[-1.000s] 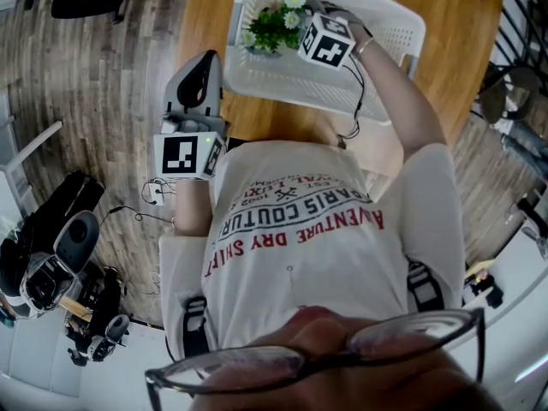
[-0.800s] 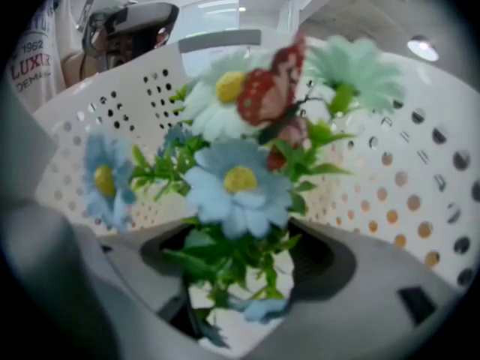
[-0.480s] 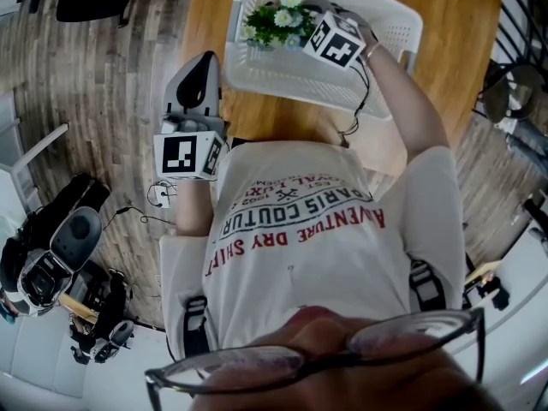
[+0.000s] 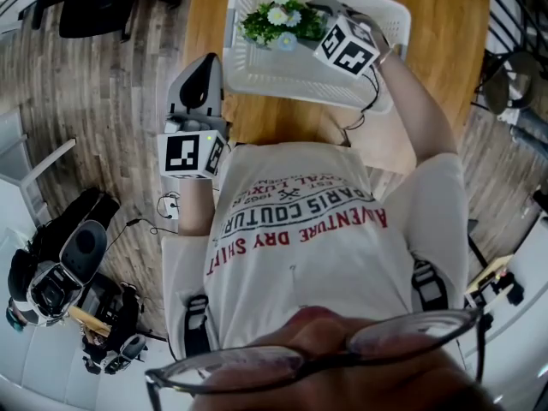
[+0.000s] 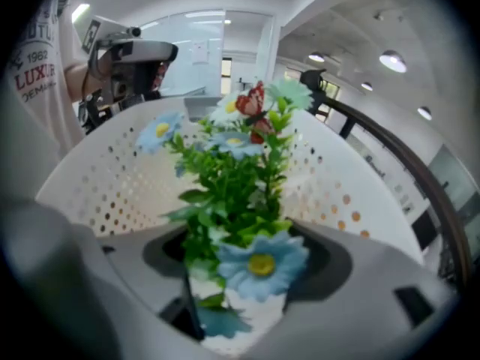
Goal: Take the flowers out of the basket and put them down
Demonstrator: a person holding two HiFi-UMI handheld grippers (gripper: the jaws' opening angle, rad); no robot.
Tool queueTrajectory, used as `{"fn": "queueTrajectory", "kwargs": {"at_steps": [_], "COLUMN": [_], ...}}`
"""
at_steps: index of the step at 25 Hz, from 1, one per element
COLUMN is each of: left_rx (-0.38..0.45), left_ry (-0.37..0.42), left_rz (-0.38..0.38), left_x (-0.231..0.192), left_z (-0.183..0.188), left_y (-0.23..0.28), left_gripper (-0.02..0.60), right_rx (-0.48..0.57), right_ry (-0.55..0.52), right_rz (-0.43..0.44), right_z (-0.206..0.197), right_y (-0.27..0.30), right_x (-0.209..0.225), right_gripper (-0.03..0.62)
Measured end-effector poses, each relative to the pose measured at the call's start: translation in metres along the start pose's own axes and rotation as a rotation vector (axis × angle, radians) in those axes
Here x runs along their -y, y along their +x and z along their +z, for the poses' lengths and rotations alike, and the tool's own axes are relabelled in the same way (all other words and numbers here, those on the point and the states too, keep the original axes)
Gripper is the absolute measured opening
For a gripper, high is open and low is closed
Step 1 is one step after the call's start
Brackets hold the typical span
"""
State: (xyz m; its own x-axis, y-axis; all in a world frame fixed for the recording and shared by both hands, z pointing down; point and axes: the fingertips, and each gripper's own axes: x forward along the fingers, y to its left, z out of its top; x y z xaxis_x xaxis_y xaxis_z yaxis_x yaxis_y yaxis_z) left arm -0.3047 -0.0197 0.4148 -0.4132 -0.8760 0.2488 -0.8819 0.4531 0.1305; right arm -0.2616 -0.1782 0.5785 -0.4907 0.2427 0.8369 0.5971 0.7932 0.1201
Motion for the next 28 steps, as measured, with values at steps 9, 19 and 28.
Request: {"fn": "queueTrajectory", "kwargs": {"at_steps": [9, 19, 28], "left_rx": [0.032, 0.075, 0.128], "left_ry": [0.019, 0.053, 0.124], "left_rz": [-0.078, -0.222, -0.445], "left_x": [0.017, 0.037, 0.161], "left_z": [0.016, 0.055, 0.072], "left_y": [0.008, 0.029, 0.048], "left_gripper": [0.012, 0.012, 0.012], "right_rx": [0.018, 0.076, 0.111], "right_ry": [-0.001, 0.112, 0.375], "right_rz": [-0.129, -0.372, -0.621], "right_z": [0.006, 0.017, -0.091], "right_y": [-0.066, -0.18, -0.302], "right_x": [0.007, 0.038, 0.014], "right_gripper": [0.364, 0.362, 0.362]}}
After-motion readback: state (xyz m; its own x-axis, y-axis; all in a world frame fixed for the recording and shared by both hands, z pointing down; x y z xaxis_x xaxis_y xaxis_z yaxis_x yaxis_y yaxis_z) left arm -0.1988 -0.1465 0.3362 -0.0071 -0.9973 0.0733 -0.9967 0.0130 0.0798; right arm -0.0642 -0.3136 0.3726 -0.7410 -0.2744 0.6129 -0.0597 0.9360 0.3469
